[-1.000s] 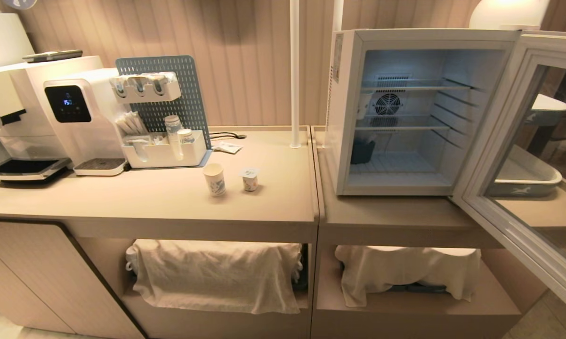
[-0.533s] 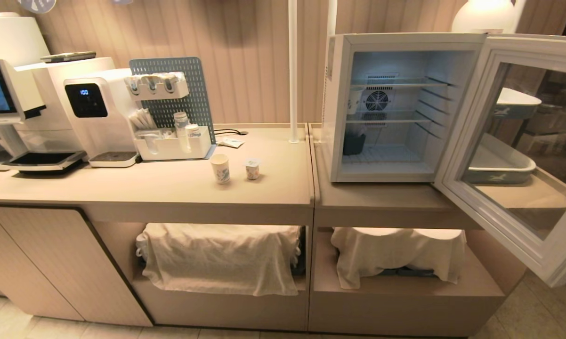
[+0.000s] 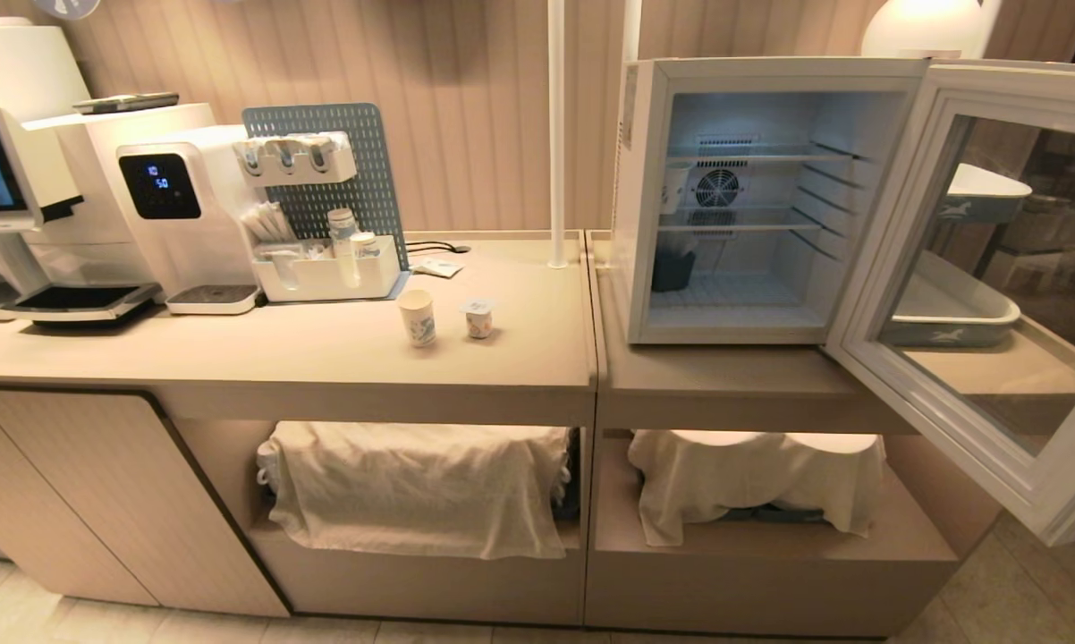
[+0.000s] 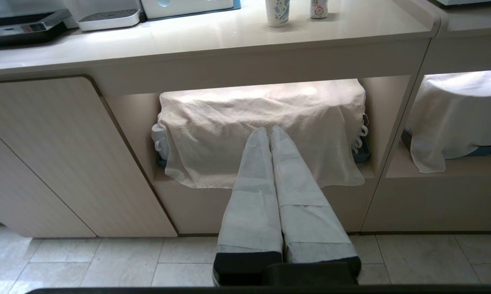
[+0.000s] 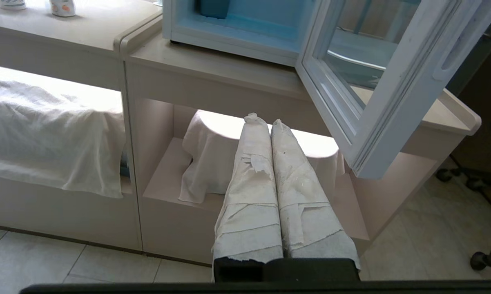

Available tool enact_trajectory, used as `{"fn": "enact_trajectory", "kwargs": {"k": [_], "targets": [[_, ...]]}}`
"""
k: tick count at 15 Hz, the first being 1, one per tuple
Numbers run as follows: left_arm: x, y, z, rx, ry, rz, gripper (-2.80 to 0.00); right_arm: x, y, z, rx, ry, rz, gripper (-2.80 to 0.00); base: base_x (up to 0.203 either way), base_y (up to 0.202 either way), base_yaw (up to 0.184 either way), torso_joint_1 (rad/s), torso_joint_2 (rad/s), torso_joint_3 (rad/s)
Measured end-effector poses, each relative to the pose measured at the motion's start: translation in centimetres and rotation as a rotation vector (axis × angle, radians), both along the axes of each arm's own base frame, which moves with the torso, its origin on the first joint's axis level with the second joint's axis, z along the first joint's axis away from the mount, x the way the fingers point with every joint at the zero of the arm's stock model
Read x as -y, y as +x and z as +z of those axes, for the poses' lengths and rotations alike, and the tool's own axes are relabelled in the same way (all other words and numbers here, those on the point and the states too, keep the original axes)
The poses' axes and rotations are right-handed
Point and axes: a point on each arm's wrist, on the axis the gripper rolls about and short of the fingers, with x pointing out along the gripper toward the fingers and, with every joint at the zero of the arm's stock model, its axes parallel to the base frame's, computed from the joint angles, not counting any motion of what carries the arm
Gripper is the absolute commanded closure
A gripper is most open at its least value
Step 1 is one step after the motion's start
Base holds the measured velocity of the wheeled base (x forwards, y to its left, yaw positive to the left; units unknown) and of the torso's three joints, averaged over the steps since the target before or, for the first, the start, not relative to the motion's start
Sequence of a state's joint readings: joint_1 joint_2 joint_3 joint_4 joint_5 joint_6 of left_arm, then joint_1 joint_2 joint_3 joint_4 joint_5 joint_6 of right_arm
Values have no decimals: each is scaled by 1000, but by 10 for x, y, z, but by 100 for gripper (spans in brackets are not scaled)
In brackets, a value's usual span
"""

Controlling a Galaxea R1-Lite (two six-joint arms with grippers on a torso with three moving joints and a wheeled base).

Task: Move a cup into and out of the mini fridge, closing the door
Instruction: Close the freezer door

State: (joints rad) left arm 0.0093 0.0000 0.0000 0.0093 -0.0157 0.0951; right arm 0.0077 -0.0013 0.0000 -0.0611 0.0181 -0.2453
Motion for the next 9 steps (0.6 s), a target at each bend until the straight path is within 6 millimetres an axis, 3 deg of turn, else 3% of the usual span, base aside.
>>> {"fn": "enact_trajectory", "kwargs": {"k": [3,9], "targets": [[0,0,0,0,-1,0,0,0,0,0,0,0,1,0,-3,-125,-2,6,1,1],[0,0,0,-1,-2,2,0,0,0,0,-1,-7,0,0,0,-194,1,0,6,2]]}}
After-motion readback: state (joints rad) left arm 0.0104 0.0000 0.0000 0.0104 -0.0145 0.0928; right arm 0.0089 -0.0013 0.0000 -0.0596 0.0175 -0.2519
